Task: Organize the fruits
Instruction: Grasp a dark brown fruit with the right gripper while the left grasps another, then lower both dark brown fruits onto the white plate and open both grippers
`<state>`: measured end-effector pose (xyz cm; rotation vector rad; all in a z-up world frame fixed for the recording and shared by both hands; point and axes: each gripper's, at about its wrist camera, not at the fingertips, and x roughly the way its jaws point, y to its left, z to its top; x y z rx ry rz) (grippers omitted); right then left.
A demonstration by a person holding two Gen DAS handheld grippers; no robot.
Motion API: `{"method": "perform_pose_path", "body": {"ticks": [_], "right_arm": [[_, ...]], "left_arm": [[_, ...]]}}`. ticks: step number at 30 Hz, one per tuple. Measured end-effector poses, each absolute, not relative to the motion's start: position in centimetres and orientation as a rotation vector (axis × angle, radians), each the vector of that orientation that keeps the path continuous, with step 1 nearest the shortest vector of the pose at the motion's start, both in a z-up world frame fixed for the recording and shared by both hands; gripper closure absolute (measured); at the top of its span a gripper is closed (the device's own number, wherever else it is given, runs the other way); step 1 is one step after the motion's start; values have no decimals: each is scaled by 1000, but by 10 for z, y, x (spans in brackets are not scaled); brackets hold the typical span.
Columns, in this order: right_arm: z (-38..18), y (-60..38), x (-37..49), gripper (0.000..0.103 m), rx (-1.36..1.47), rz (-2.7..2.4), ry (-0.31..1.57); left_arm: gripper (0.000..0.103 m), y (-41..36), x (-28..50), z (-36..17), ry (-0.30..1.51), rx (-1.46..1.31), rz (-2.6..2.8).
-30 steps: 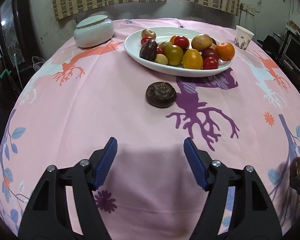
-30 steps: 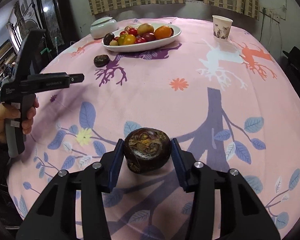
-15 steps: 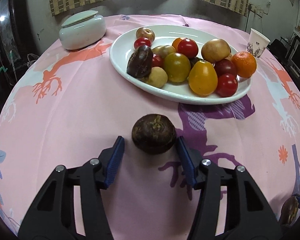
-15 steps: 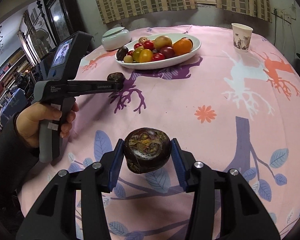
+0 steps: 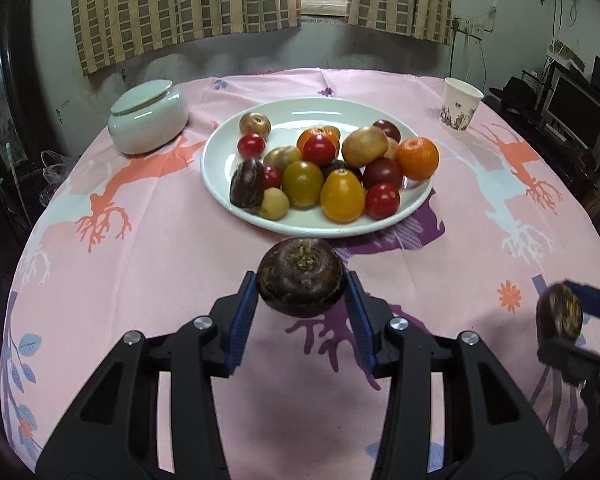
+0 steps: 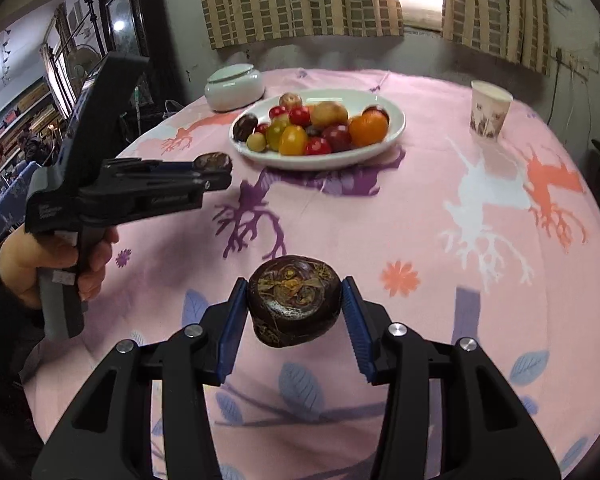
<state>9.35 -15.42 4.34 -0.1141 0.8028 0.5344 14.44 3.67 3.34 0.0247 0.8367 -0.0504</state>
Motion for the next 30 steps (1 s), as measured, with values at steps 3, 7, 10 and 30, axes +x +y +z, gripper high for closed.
{"method": "perform_pose_path", "body": {"ticks": [3,7,10,30], "right_arm": [[65,-145,129,56,-102,525,754],[77,-136,179,55,-19,511,727],[73,-130,224,55,54,498,753],[56,-126,280,34,181,401,790]], "left_arm": [[58,39,158,43,819,20,-26],[58,43,185,50,812,-1,-15],[58,45,208,54,796,-15,3],[22,49,225,63,733,-12,115]]}}
